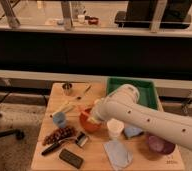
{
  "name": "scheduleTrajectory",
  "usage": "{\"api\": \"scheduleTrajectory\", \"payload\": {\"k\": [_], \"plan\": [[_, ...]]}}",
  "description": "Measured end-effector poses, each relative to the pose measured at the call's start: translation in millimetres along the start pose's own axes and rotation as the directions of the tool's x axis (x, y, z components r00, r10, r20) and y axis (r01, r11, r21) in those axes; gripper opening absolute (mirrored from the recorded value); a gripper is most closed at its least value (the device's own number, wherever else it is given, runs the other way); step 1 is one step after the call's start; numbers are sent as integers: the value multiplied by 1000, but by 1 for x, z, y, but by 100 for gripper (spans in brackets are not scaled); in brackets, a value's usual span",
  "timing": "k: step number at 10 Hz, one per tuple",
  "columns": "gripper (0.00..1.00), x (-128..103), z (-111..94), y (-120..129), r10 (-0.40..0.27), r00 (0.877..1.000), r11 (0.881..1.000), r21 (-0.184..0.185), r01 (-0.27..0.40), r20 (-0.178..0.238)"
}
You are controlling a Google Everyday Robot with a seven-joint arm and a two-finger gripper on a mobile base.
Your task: Place pepper in red bowl
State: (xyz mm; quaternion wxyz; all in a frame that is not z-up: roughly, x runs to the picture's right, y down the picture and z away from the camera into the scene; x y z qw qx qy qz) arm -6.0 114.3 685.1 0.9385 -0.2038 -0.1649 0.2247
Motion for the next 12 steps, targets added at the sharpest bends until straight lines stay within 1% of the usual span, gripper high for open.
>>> {"api": "scheduleTrajectory", "payload": {"k": [4, 7, 12], "plan": [[0, 2, 5, -19, 15, 1000, 1000, -2, -15, -8], [0, 9, 11, -25, 26, 1000, 1000, -6, -26, -17], [0, 14, 17, -23, 26, 999, 1000, -15, -26, -29]]}}
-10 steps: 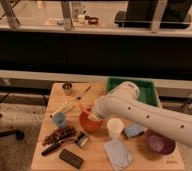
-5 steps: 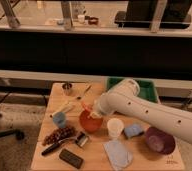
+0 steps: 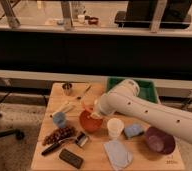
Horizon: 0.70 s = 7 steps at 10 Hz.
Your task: Place pepper in red bowl
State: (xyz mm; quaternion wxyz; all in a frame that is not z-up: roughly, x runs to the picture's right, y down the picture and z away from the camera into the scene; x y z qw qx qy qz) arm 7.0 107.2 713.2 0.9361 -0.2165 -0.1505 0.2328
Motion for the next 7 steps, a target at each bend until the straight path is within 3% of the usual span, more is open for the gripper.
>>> {"api": "scheduleTrajectory", "payload": {"k": [7], "plan": [[0, 6, 13, 12, -14, 1000, 1000, -18, 14, -25]]}}
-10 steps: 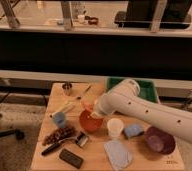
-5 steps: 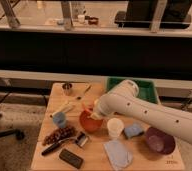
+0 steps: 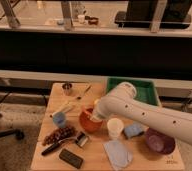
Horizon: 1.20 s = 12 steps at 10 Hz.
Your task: Place pepper in red bowl
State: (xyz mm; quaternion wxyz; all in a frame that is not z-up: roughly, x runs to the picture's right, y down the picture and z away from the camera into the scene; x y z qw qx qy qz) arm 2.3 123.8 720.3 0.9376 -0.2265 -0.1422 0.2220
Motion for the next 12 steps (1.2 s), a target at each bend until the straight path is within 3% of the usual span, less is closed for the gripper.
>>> {"api": "scheduleTrajectory", "payload": {"k": [6, 7, 12], "plan": [[0, -1, 5, 3, -8, 1000, 1000, -7, 8, -7], [4, -1, 5, 2, -7, 1000, 1000, -9, 7, -8], [56, 0, 6, 2, -22, 1000, 999, -26, 22, -10]]}}
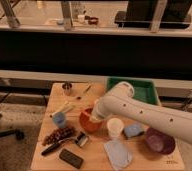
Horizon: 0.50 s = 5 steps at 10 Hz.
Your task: Place pepper in red bowl
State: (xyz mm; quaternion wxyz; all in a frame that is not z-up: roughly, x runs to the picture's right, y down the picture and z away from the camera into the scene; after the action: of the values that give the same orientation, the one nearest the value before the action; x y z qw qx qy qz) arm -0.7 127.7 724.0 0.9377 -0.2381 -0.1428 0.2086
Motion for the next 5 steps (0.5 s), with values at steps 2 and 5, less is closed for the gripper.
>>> {"api": "scheduleTrajectory", "payload": {"k": [2, 5], "plan": [[73, 0, 0, 0, 0, 1000, 1000, -3, 0, -1], [78, 1, 1, 1, -3, 1000, 1000, -5, 3, -4]]}}
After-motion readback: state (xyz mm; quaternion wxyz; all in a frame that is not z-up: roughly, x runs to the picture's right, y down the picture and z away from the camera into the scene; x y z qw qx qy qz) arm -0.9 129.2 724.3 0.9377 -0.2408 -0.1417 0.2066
